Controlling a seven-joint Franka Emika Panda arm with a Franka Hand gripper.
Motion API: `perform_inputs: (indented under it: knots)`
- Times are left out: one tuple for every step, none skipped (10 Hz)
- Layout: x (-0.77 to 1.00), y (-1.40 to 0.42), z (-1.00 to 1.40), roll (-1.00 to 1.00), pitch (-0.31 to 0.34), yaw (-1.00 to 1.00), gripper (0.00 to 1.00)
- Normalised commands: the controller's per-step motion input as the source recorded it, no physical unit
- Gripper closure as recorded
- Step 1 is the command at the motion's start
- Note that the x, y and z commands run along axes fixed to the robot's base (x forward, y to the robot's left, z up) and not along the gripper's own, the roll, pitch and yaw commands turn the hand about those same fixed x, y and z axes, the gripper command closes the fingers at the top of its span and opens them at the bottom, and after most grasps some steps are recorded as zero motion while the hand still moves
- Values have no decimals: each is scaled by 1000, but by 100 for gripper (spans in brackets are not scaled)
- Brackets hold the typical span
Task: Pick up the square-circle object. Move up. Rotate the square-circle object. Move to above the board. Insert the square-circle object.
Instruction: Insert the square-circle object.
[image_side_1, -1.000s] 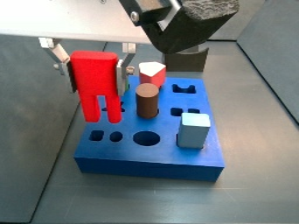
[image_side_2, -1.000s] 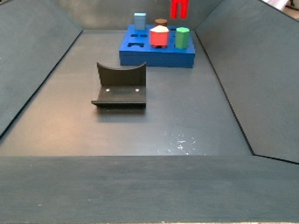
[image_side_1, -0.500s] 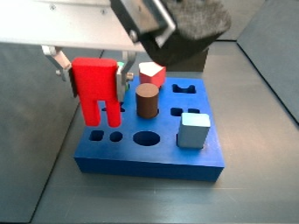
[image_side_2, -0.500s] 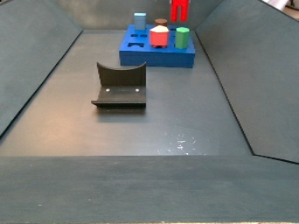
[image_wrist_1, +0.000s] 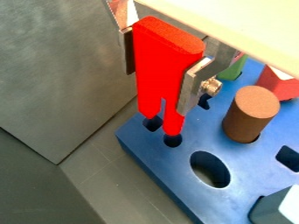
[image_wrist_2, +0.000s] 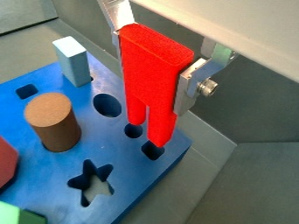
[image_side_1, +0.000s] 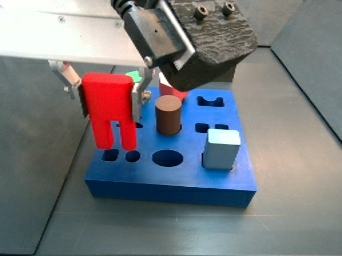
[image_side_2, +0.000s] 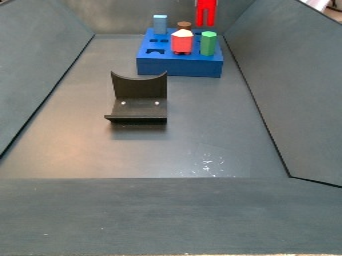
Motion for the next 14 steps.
perform_inputs:
  knots:
    - [300,-157,-449,101,-49,0,100]
    - [160,-9,-426,106,-34,0,100]
    - [109,0,-251,27,0,14,100]
    - [60,111,-154,0,0,46,100]
    - [0,200,-77,0,0,46,100]
    - [0,117,-54,0,0,34,100]
    - [0,34,-43,0,0,0,100]
    - [0,0,-49,0,0,0,100]
    - [26,-100,-180,23,-31,0,100]
    - [260,-140,-237,9,-1,-97,100]
    - [220,-26,-140,0,0,-91,100]
    - [69,0,-74,0,0,-17,100]
    - [0,0,-80,0,0,0,100]
    - [-123,154,-146,0,-27,0,100]
